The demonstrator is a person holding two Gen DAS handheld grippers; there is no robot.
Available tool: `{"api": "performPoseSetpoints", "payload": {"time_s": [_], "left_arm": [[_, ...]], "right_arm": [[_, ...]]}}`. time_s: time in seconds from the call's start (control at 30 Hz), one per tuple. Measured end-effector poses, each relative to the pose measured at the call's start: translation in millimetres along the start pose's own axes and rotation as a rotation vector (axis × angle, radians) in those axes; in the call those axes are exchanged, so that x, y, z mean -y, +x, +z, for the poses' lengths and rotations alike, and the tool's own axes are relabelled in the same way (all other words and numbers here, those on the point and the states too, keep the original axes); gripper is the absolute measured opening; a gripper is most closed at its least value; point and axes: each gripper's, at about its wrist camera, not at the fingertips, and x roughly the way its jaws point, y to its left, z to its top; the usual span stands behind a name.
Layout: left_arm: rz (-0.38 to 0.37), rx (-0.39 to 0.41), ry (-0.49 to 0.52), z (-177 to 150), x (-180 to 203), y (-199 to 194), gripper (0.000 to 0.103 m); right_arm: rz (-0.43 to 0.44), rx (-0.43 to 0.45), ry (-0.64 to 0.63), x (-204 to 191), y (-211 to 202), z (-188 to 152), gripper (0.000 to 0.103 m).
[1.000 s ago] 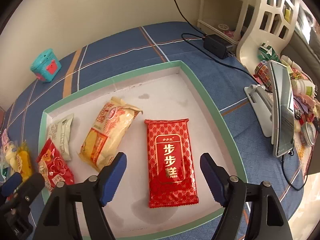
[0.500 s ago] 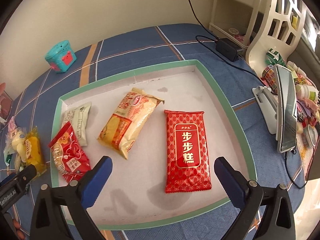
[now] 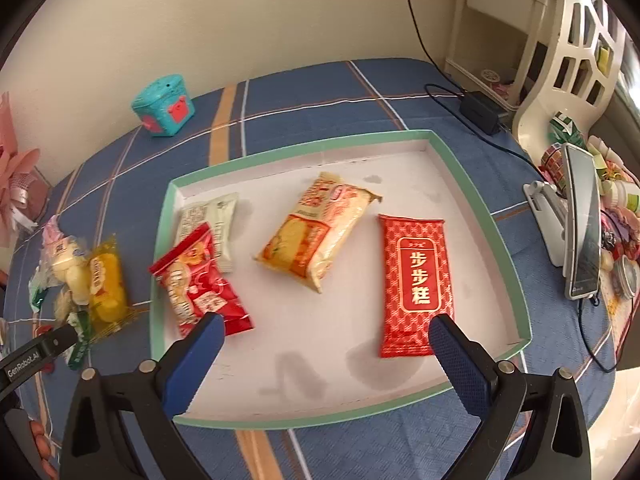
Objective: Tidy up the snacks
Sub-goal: 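Move both open grippers from the tray back toward the snack pile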
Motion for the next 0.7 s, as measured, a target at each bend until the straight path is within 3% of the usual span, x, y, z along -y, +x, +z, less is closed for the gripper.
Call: {"api": "performPoseSetpoints", "payload": {"time_s": [0.43, 0.7], "left_arm": [[0.046, -0.038, -0.095, -3, -45, 11, 0.093], [0.050, -0.022, -0.118, 4, -81, 6, 0.093]], "right_arm": [[0.091, -0.060, -0.094, -58, -9, -17, 0.103], [0.172, -0.072, -0.128, -97, -11, -23, 0.103]]}}
